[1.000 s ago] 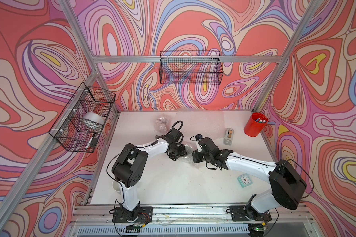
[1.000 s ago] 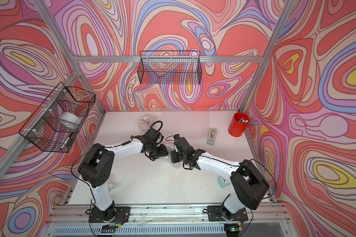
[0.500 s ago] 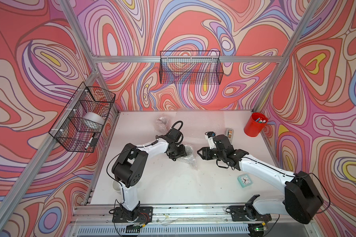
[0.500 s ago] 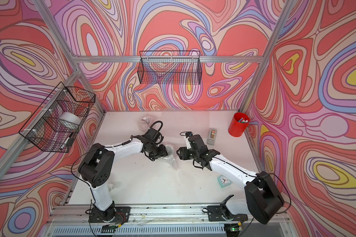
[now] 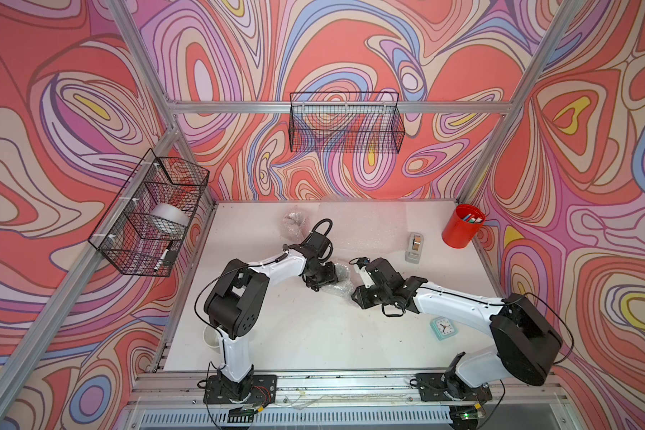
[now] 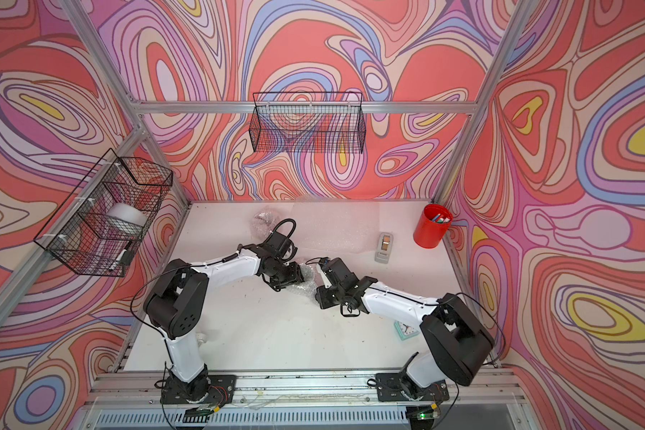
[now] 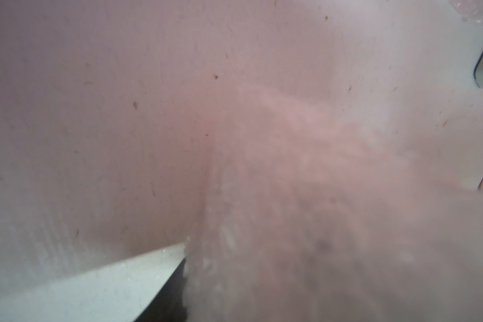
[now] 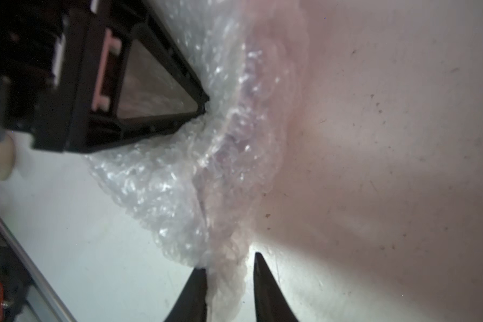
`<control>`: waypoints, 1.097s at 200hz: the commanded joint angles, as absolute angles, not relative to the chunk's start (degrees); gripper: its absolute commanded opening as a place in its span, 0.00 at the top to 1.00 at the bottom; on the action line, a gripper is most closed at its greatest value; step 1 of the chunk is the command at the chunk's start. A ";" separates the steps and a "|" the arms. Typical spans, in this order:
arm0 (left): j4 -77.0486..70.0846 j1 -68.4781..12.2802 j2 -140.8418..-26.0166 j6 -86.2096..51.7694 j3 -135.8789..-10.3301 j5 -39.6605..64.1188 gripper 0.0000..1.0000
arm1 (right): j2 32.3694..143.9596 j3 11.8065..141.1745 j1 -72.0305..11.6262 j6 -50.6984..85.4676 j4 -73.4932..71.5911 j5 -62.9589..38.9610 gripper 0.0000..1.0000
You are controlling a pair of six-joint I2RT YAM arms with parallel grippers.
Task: Wrap mugs in bubble wrap
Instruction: Wrap the mug in bubble wrap.
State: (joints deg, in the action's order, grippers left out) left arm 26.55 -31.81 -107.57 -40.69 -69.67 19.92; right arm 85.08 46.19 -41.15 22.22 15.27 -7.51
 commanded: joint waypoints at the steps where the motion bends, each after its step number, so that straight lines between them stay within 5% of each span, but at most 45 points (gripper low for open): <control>1: 33.22 -31.46 -111.00 -38.73 -68.21 15.81 0.46 | 85.99 46.23 -41.04 23.67 15.83 -1.35 0.95; 94: 33.31 -31.47 -111.31 -37.11 -68.51 15.38 0.46 | 93.97 51.85 -39.13 28.21 17.65 1.14 1.00; 113: 33.31 -31.30 -111.24 -38.35 -68.89 16.73 0.45 | 87.24 48.98 -38.54 26.93 13.54 -0.31 0.65; 125: 33.30 -31.12 -111.23 -39.12 -69.32 17.74 0.44 | 82.54 47.25 -36.97 26.65 12.11 0.38 0.53; 161: 34.10 -30.94 -110.86 -39.66 -71.60 19.55 0.38 | 77.85 46.48 -19.47 29.44 15.42 -0.91 0.50; 219: 35.17 -29.36 -110.92 -39.21 -74.18 19.98 0.26 | 90.66 55.28 8.60 29.55 13.49 -26.01 0.56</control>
State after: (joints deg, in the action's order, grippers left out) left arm 30.59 -30.17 -109.14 -40.10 -72.82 19.88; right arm 85.60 51.09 3.60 29.65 14.13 -13.52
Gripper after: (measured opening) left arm 0.726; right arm 0.479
